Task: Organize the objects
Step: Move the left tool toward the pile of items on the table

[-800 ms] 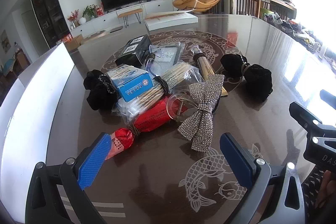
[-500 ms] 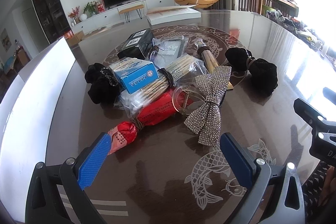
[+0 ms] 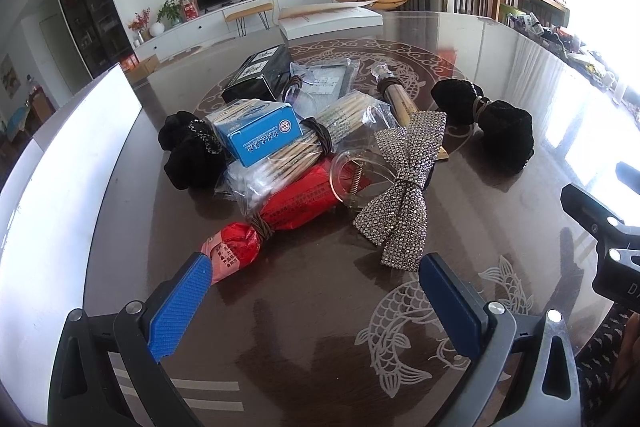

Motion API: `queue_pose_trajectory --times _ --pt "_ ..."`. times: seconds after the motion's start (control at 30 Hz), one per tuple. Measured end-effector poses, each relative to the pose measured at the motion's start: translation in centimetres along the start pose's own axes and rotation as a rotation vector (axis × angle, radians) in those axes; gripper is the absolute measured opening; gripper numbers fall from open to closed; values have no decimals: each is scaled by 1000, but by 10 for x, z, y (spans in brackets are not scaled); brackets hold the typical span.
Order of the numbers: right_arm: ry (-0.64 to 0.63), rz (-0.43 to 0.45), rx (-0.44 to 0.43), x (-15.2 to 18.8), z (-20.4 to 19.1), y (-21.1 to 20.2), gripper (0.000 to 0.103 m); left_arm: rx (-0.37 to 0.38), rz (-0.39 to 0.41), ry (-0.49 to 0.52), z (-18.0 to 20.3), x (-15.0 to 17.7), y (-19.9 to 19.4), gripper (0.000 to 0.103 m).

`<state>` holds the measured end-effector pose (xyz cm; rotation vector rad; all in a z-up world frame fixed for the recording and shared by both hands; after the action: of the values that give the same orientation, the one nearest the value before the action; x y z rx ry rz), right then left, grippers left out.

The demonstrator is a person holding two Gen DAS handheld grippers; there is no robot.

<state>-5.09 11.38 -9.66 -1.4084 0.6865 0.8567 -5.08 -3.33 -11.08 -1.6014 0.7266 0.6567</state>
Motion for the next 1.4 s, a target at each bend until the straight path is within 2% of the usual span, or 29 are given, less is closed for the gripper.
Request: queue_pose_trajectory --times 0.83,1.2,1.4 --pt "-15 -79 -3 14 -2 15 103 -3 -50 -4 -6 14 12 103" --pt "-26 -100 -7 17 -4 17 103 -2 -48 -1 -6 13 12 103" --pt "-18 -118 -15 20 -4 21 103 6 -17 0 -5 3 2 103"
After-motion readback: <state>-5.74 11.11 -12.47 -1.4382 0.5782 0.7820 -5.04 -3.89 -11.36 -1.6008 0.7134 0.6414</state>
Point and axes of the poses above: each gripper's, at about its wrist camera, not at the fingertips, and y roughly the way its jaws point, z to its right, x to its underside, the point moved 6 cm from there along y, roughly the way its jaws point, and after that the axes turned 11 degrees about z, right-handed, at the moved point
